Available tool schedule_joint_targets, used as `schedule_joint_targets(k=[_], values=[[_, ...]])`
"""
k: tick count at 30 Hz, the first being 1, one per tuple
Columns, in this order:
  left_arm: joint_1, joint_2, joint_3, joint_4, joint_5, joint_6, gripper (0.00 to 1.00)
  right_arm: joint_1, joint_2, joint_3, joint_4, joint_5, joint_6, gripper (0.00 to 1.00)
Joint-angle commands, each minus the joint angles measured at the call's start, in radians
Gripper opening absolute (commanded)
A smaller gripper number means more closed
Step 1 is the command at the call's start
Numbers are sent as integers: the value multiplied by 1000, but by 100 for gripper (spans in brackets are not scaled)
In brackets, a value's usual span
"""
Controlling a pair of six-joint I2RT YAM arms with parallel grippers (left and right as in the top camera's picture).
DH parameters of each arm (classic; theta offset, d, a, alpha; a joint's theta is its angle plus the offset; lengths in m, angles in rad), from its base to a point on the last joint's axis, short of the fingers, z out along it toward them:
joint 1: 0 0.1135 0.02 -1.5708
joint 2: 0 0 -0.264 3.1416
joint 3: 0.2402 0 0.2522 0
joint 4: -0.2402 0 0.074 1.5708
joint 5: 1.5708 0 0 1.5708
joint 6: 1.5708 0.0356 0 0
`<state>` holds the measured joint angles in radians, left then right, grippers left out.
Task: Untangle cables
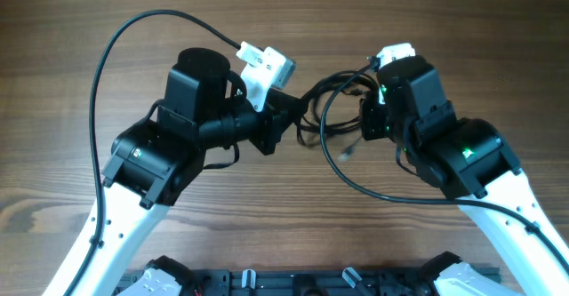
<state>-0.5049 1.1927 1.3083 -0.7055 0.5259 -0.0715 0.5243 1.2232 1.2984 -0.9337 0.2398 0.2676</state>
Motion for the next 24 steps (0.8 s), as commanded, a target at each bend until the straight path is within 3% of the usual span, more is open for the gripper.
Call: schedule_joint_targets(k=[1,9,13,14,16,18,19,22,23,24], values=[[6,-66,10,7,8,19,5,-13,0,2,-27,192,119,4],[6,-88,10,6,8,19,7,-13,0,2,-69,242,181,4],[6,-87,10,5,9,11,9,-13,0,2,-24,140,177,4],[6,-87,10,1,9,11,12,-13,0,2,29,17,105,4],[6,-87,10,-17,9,11,20,-13,1,2,152,-553,-332,4],[6,-87,10,-32,9,11,32,-13,1,2,174,-814,-528,4],[6,-87,10,-41,9,11,35,-13,1,2,192,-814,-514,5],[6,-87,10,-62,9,11,51,-13,6,2,209,-409,-168,4],[6,-87,10,-62,8,12,55,-13,6,2,194,-340,-137,4],[6,-87,9,-62,8,12,66,-13,5,2,184,-354,-169,4]])
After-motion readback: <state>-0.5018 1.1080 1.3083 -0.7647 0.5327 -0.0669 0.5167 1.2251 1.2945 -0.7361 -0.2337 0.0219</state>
